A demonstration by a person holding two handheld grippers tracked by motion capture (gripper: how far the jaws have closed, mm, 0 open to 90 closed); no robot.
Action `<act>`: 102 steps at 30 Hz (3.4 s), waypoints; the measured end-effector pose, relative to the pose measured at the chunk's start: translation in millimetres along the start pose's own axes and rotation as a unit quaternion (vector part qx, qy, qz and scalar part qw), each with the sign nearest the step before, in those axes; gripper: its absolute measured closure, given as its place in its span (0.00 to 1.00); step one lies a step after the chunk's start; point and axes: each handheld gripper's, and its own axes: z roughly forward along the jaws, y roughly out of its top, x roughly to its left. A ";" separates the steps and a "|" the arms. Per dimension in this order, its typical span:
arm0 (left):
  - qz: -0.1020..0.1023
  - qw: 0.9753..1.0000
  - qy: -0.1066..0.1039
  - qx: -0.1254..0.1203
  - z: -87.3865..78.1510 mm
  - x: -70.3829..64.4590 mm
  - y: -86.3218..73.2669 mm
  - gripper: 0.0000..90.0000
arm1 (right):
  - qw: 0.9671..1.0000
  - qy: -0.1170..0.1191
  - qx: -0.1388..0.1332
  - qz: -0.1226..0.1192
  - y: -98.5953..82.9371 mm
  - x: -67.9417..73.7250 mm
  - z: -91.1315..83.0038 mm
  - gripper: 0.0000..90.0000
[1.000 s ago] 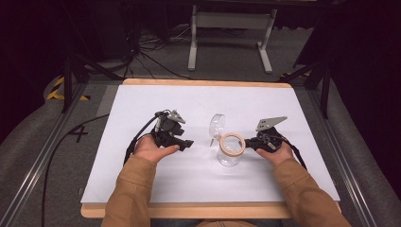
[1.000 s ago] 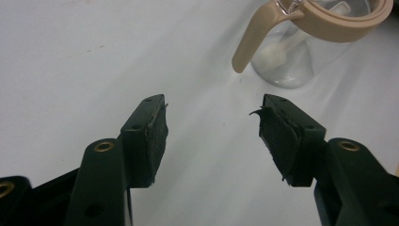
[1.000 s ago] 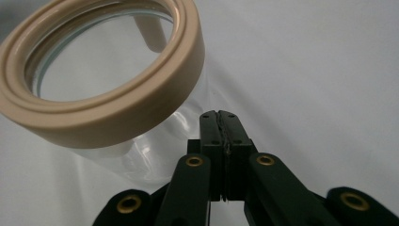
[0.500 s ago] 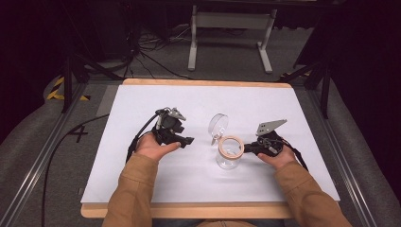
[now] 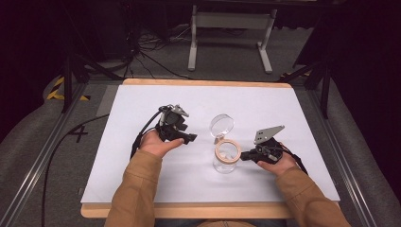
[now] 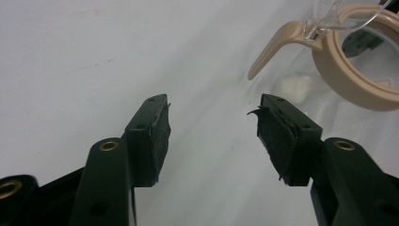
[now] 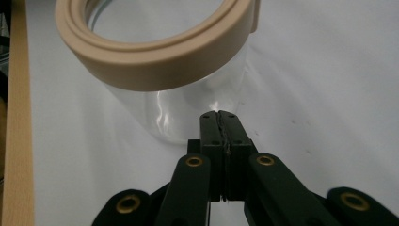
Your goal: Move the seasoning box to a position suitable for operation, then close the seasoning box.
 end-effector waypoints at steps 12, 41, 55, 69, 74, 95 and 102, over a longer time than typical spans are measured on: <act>-0.002 1.000 0.001 -0.001 -0.2 0.5 1.6 0.49 | 0.999 0.040 0.011 -0.022 4.4 15.3 9.7 0.99; -0.011 0.996 -0.023 -0.083 -2.3 -7.7 14.2 0.86 | 0.998 0.020 -0.062 -0.020 17.7 21.6 -37.4 1.00; -0.036 0.987 -0.004 -0.159 17.4 -21.2 22.9 0.85 | 0.993 0.025 -0.103 -0.054 40.8 53.3 -31.5 1.00; -0.019 0.987 -0.025 -0.158 15.5 -24.2 23.1 0.89 | 0.992 0.021 -0.120 -0.028 44.6 50.8 -25.5 1.00; -0.010 0.988 -0.035 -0.150 12.5 -27.7 20.6 0.92 | 0.991 0.026 -0.133 -0.010 46.3 43.9 -25.6 1.00; 0.027 0.989 -0.064 -0.132 4.0 -34.5 15.1 1.00 | 0.989 0.050 -0.138 -0.006 52.5 41.3 -23.1 1.00; 0.033 0.989 -0.067 -0.127 0.3 -35.6 15.6 1.00 | 0.989 0.054 -0.137 -0.009 52.7 42.2 -24.1 1.00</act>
